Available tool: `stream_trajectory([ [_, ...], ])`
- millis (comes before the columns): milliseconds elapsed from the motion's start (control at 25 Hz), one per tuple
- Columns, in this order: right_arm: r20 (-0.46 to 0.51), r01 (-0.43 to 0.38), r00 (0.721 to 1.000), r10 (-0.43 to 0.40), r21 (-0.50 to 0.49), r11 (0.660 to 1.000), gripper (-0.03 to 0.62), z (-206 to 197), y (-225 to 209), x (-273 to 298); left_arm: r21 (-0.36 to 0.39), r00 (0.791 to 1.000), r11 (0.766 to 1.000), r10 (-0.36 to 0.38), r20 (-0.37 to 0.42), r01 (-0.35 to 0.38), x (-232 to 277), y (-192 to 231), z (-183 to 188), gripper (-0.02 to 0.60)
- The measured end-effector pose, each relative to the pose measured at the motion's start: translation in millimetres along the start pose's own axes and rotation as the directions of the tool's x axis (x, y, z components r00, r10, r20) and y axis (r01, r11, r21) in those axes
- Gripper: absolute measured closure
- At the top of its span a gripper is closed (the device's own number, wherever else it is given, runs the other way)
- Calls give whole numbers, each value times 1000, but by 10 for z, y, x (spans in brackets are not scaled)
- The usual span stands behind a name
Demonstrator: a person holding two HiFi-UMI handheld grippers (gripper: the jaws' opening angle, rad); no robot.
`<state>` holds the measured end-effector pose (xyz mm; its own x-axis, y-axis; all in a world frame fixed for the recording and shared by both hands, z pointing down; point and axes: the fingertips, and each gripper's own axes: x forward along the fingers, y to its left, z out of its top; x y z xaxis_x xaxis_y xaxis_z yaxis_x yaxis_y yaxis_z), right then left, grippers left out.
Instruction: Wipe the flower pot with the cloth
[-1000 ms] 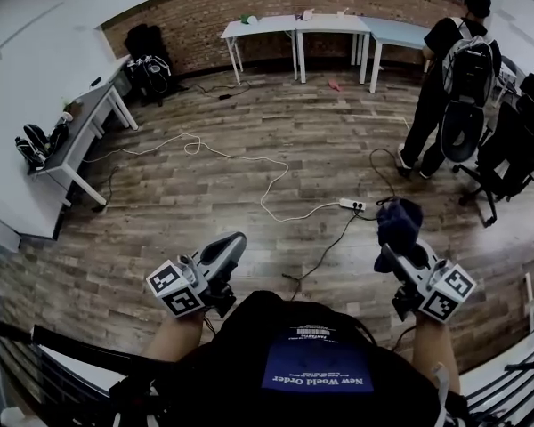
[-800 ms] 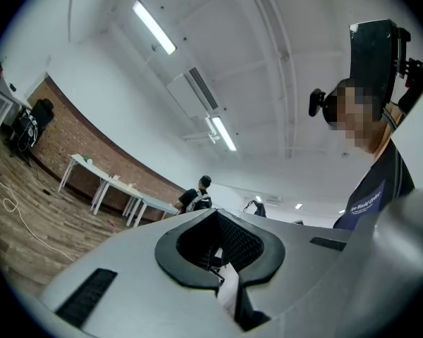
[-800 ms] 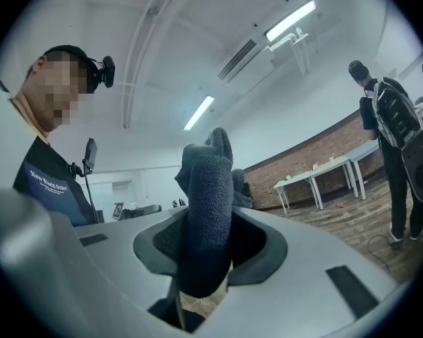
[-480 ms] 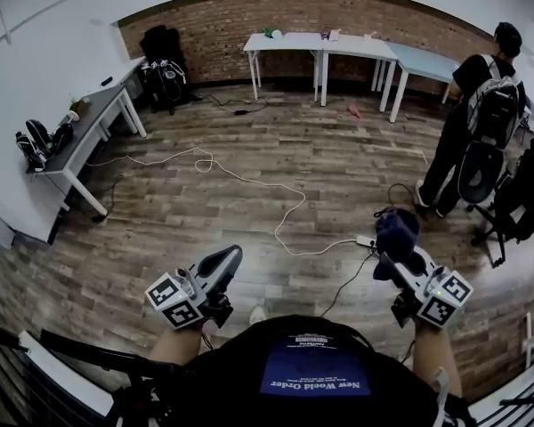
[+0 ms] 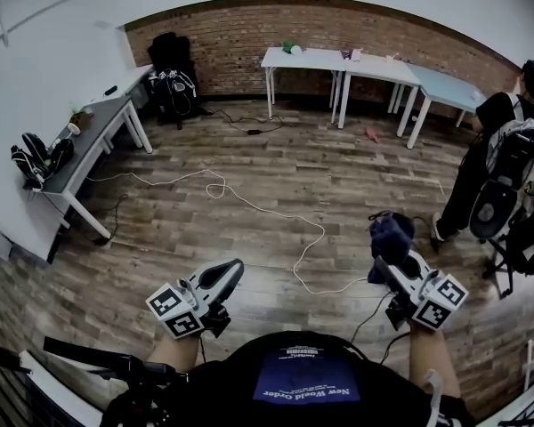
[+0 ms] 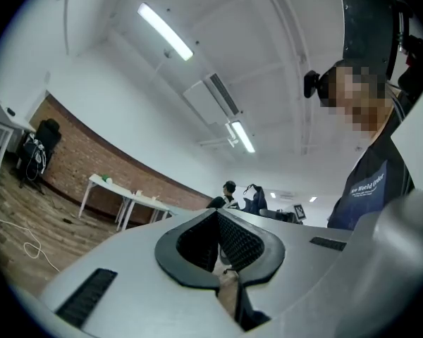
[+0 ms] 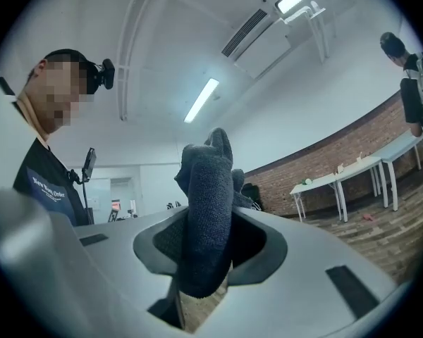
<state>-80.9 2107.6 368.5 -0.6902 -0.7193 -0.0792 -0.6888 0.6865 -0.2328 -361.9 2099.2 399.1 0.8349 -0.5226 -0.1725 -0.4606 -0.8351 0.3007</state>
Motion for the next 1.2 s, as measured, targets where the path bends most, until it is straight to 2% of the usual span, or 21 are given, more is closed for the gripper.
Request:
stream_trajectory([
  [200,-25,-1,1000,2,29,1000,480,41,-626,361,-20,1000,1000,16,-9,-16,475,490,14,578],
  [360,-19,-38,999,39,27,999,480,148,-1241,738,0,999,999,47,1,-47,935,927,66,578],
  [720,-44,-180,983,180,-5,984,480,749,-3183,1580,29,986,987,154,67,-156,2635,1870,288,578],
  [800,-46,-190,981,190,-9,982,480,821,-3548,1785,3,981,985,174,82,-175,2935,2130,307,578],
  [880,-48,-190,981,190,6,982,480,852,-3877,2004,-20,982,985,175,73,-174,3216,2345,289,578],
  [1000,-47,-191,980,192,18,981,480,900,-4281,2371,2,986,986,166,27,-166,3560,2704,305,578],
  [1200,-50,-165,985,165,4,986,480,889,-4869,3096,-25,992,992,126,28,-125,4025,3612,390,578],
])
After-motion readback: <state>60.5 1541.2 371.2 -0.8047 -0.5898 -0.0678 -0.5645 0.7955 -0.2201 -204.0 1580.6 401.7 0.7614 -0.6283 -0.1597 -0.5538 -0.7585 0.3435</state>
